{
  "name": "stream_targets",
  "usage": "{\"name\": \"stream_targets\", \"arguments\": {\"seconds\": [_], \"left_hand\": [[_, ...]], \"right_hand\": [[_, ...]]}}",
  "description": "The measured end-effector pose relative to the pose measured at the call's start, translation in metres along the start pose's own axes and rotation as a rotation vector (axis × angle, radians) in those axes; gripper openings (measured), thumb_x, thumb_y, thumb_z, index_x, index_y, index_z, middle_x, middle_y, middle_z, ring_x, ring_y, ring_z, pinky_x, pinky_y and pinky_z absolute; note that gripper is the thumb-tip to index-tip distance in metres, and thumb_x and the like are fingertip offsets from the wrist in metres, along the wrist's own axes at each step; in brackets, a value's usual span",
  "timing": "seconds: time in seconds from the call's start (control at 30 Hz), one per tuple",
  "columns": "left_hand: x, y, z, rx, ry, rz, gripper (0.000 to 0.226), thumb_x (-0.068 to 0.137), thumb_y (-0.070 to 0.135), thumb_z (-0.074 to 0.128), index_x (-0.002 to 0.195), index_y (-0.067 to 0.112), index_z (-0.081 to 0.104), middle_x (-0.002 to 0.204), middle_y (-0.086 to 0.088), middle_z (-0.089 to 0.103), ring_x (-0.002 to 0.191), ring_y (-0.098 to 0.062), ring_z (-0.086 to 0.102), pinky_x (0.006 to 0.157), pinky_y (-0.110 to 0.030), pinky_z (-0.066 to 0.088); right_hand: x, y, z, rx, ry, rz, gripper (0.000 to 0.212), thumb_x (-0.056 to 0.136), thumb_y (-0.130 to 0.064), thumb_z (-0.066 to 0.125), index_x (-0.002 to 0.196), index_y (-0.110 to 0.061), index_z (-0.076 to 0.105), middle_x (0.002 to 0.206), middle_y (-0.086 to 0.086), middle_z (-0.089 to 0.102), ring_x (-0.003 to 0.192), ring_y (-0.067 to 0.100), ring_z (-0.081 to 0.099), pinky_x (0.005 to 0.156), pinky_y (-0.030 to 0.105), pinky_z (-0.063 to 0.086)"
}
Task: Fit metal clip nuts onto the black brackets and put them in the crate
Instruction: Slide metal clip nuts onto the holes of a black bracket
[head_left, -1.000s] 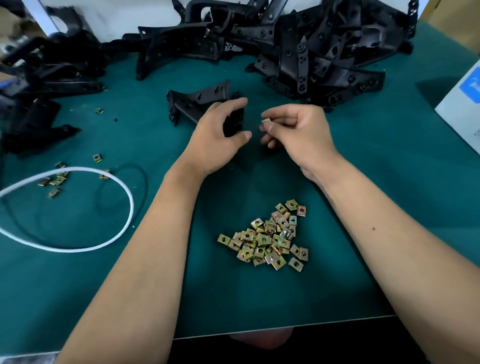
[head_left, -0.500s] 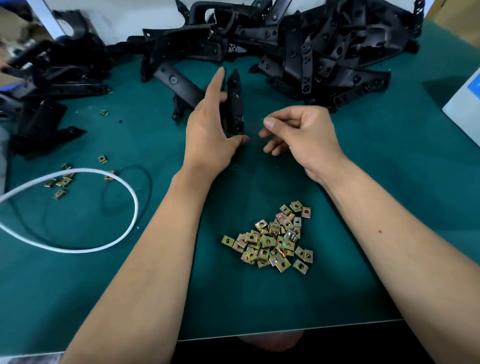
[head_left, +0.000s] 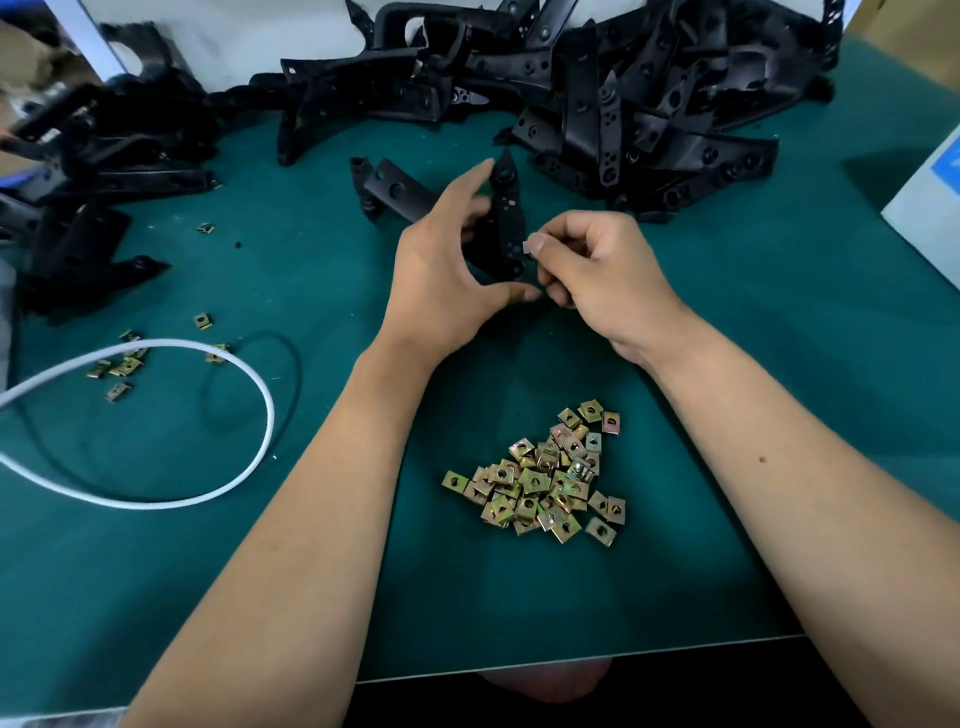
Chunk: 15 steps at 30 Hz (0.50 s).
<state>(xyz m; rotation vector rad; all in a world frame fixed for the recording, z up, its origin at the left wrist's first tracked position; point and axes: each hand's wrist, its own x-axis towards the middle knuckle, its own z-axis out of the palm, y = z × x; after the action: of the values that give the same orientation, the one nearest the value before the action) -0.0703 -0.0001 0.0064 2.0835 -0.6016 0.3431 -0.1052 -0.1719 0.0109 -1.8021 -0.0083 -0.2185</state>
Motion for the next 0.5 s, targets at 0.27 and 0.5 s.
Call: {"name": "stream_targets", "arguments": {"seconds": [0.27, 0.5], "left_hand": [[-0.001, 0.006, 0.003, 0.074, 0.016, -0.005, 0.113, 0.058, 0.041, 0.100, 0.152, 0.015, 0.043, 0.125, 0.001, 0.064, 0.118, -0.014, 0.060, 0.105, -0.033, 0.049], [-0.001, 0.012, 0.007, 0.119, 0.045, -0.011, 0.114, 0.053, 0.044, 0.100, 0.149, 0.016, 0.045, 0.120, 0.003, 0.063, 0.111, -0.013, 0.061, 0.099, -0.033, 0.051]], "right_hand": [[-0.001, -0.003, -0.001, 0.010, -0.010, 0.009, 0.018, 0.099, -0.012, 0.065, 0.087, 0.001, 0.070, 0.057, -0.002, 0.061, 0.047, 0.010, 0.049, 0.048, 0.019, 0.042], [-0.001, -0.002, -0.002, 0.063, -0.018, 0.035, 0.020, 0.098, -0.013, 0.068, 0.079, -0.006, 0.070, 0.050, -0.001, 0.055, 0.042, 0.006, 0.049, 0.042, 0.016, 0.037]]}}
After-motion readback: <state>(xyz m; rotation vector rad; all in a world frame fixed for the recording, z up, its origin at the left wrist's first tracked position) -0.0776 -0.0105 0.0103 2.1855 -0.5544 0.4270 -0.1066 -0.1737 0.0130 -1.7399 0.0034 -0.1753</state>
